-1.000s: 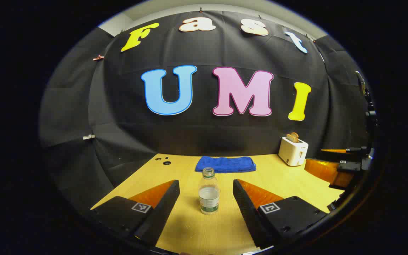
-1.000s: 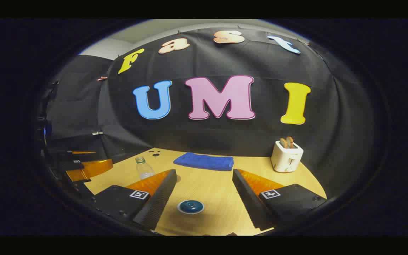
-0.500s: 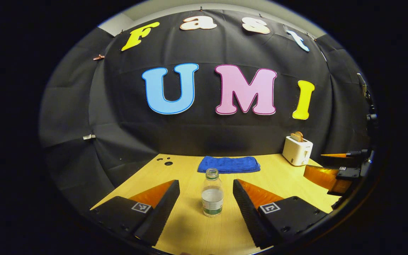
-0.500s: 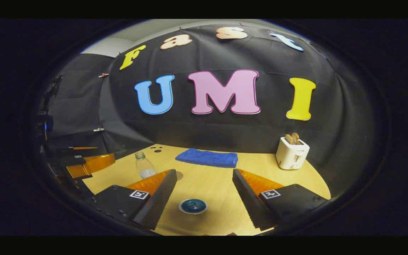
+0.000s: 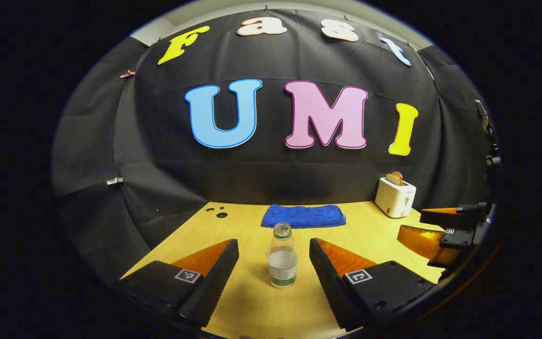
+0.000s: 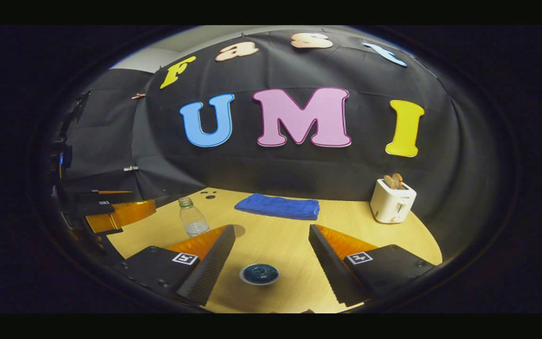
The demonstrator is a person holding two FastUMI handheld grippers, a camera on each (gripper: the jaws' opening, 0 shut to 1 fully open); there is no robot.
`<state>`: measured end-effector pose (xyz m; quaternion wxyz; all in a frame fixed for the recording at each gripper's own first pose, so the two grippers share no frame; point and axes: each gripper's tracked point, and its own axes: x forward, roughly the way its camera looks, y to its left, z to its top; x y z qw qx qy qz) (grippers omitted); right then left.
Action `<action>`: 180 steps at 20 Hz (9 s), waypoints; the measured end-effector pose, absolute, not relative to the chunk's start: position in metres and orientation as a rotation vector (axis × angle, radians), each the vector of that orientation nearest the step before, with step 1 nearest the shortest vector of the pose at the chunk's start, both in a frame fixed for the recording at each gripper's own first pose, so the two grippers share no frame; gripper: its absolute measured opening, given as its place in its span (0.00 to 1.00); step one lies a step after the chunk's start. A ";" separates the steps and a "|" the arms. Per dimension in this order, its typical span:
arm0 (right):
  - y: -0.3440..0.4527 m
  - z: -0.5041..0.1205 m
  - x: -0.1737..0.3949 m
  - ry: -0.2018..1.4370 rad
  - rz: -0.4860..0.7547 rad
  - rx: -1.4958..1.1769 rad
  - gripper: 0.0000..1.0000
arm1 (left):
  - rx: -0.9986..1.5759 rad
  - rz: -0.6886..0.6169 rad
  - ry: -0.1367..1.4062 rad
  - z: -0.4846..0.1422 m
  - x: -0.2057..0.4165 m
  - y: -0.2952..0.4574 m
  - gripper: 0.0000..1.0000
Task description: Open the teacup lid with one hand, grasp the water bottle and pour water into the teacup with the other hand; after pouring, place the water bottle on the coaster and then close the teacup lid.
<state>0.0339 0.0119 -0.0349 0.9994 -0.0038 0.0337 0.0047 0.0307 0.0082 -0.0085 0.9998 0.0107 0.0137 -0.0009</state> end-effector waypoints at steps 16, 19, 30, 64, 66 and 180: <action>0.022 -0.156 0.090 0.099 -0.018 -0.092 0.98 | 0.005 -0.007 0.143 -0.100 0.071 0.026 0.95; 0.027 -0.168 0.097 0.095 -0.001 -0.103 0.98 | -0.033 -0.006 0.154 -0.116 0.078 0.027 0.95; 0.029 -0.188 0.097 0.115 0.002 -0.138 0.69 | -0.029 -0.034 0.153 -0.133 0.090 0.020 0.95; -0.007 -0.140 0.093 0.188 0.020 -0.070 0.25 | -0.042 -0.154 0.131 -0.146 0.154 -0.013 0.95; -0.013 -0.142 0.091 0.191 0.007 -0.065 0.29 | -0.040 -0.169 0.115 -0.144 0.165 -0.015 0.96; -0.071 -0.156 0.034 0.219 -0.092 0.010 0.33 | 2.234 -0.334 -0.768 -0.065 0.190 -0.121 0.75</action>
